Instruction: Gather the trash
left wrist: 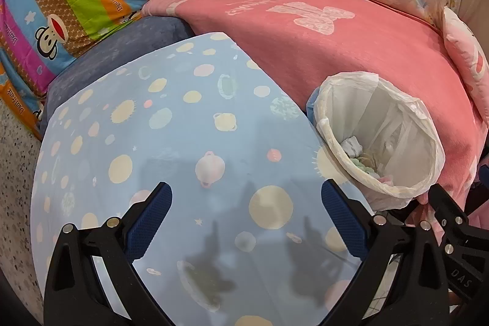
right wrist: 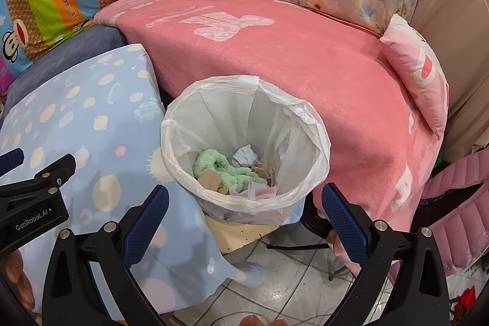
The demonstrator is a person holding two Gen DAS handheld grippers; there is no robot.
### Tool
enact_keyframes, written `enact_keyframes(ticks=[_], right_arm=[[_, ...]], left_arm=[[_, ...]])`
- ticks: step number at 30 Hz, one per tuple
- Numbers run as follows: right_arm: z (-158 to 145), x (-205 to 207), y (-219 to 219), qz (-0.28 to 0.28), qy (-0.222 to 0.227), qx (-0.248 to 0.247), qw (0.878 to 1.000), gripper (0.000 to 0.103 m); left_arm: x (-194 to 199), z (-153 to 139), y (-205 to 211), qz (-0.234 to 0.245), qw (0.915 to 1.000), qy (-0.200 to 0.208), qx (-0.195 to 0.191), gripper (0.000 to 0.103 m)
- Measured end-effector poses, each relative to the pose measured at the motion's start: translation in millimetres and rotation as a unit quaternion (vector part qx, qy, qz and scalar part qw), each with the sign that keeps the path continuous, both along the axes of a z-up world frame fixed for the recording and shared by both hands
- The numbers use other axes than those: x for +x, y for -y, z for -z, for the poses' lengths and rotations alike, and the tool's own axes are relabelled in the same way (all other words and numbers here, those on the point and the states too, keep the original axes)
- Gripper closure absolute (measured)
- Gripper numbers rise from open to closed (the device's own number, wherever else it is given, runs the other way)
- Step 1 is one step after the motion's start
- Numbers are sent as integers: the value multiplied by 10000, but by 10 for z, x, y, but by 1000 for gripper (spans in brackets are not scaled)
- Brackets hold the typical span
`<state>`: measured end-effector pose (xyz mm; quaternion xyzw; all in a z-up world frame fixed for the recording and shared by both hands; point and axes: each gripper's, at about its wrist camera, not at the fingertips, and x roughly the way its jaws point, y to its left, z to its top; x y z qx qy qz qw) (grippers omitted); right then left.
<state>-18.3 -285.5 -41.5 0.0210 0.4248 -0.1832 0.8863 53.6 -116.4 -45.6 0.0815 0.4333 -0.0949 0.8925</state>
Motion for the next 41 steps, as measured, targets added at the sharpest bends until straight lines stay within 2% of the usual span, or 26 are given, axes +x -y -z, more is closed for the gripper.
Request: enact_keyframes(ticks=[31, 38, 41], right_arm=[[-24, -55, 55, 72, -7, -7, 10000, 7], [-30, -60, 64, 87, 2, -6, 10000, 7], [-43, -63, 91, 121, -10, -8, 9999, 7]], left_arm=[[-81, 24, 74, 158, 9999, -26, 65, 9], [-62, 112, 117, 312, 9991, -273, -4, 9], [-73, 131, 150, 402, 9989, -238, 67, 9]])
